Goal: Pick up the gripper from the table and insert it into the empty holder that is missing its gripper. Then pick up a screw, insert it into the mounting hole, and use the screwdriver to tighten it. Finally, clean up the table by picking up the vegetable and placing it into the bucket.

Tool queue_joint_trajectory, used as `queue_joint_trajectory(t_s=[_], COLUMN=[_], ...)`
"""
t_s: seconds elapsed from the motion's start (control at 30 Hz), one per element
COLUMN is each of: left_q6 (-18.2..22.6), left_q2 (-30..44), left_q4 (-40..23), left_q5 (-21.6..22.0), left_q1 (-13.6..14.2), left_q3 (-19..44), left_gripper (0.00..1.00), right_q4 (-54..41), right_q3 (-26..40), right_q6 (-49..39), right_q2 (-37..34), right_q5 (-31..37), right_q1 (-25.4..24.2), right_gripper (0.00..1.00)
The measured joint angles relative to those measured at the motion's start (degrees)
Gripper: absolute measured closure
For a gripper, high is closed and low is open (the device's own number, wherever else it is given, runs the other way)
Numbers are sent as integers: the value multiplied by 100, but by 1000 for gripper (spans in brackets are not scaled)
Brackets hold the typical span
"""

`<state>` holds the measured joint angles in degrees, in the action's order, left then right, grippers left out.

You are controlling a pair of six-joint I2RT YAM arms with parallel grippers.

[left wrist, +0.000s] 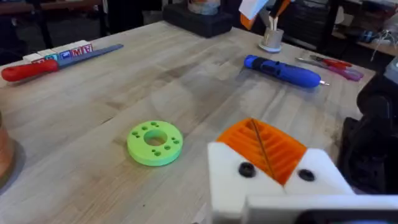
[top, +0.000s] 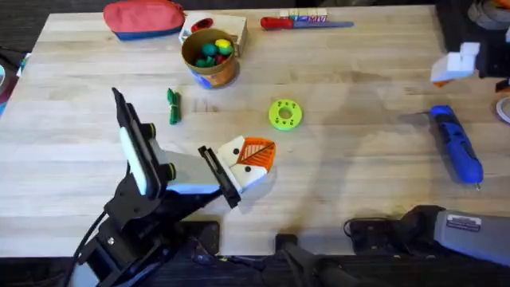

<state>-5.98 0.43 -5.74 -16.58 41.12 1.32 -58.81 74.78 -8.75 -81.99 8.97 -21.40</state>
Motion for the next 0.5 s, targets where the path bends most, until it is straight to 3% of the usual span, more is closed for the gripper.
queue_joint_trajectory(t_s=[0.3, 0.5], left_q6=[0, 0], left_q2=[0, 0], left_q4=[0, 0], left_q5=[2, 2], left_q1=[0, 0], left_q3=[0, 0], left_gripper=[995, 995], right_q4=[-293, -280], right_q3=[0, 0], right_q6=[-2152, -2756], right_q2=[-674, -1254], right_q5=[0, 0], right_q1=[-686, -1034], right_gripper=[9, 7])
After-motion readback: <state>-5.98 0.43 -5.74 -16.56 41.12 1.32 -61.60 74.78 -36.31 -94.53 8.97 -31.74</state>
